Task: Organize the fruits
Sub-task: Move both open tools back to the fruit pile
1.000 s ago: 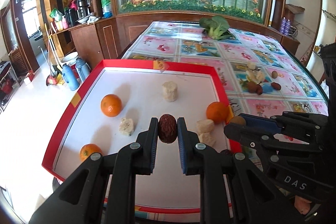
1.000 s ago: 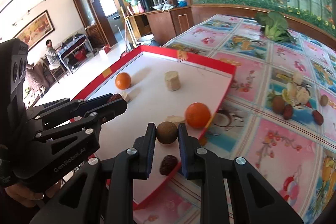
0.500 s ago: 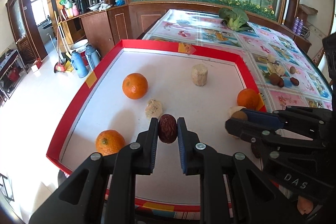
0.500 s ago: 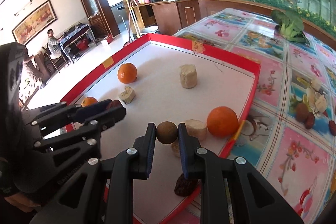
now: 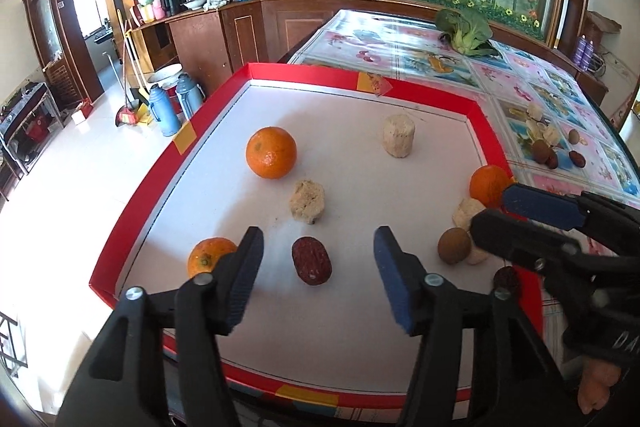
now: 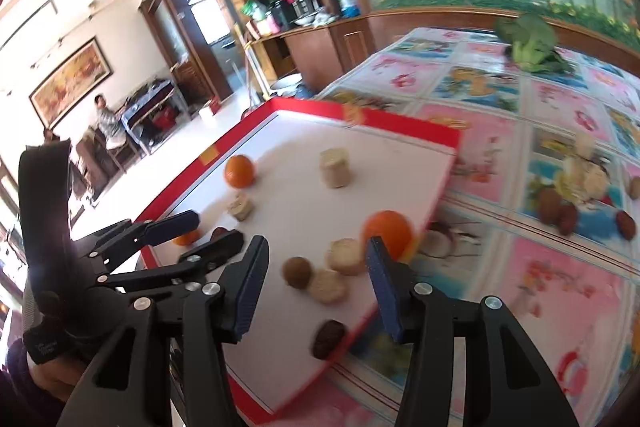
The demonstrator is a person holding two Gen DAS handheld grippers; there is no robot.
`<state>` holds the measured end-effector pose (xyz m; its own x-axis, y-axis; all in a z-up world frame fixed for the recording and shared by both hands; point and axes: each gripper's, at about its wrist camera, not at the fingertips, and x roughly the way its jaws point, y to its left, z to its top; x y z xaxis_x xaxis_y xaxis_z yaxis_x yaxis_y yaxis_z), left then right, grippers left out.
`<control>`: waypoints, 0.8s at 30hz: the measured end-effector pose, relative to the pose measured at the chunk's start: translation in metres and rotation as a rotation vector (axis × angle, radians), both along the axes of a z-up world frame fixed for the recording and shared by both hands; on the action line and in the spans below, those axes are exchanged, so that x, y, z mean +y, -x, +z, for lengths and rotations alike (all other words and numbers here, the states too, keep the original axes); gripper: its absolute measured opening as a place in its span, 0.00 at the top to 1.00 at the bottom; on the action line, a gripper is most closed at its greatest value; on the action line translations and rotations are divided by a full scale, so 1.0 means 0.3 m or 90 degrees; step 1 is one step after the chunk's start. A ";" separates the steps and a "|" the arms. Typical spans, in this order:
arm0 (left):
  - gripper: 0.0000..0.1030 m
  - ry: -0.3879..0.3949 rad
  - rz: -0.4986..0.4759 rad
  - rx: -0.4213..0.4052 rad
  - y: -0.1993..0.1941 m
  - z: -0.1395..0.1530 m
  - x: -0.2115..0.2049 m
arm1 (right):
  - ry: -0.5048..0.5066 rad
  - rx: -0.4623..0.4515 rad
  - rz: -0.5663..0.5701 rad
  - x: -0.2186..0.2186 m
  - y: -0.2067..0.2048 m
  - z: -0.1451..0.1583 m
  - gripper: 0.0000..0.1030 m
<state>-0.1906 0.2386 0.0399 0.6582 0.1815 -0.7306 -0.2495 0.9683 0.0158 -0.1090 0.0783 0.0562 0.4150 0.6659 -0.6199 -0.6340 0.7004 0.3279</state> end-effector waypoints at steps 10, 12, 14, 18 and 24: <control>0.27 0.009 -0.024 -0.010 0.012 0.030 -0.072 | 0.004 -0.009 -0.112 -0.306 0.001 0.003 0.44; 0.22 0.007 -0.034 -0.013 0.014 0.038 -0.094 | 0.008 -0.005 -0.141 -0.369 -0.011 -0.010 0.44; 0.21 0.004 -0.044 -0.018 0.018 0.049 -0.123 | 0.009 0.006 -0.167 -0.424 -0.022 -0.022 0.44; 0.21 0.000 -0.079 -0.022 0.022 0.067 -0.196 | 0.005 0.032 -0.204 -0.514 -0.051 -0.039 0.44; 0.15 -0.011 -0.139 -0.020 0.007 0.081 -0.312 | 0.024 0.027 -0.209 -0.540 -0.080 -0.029 0.44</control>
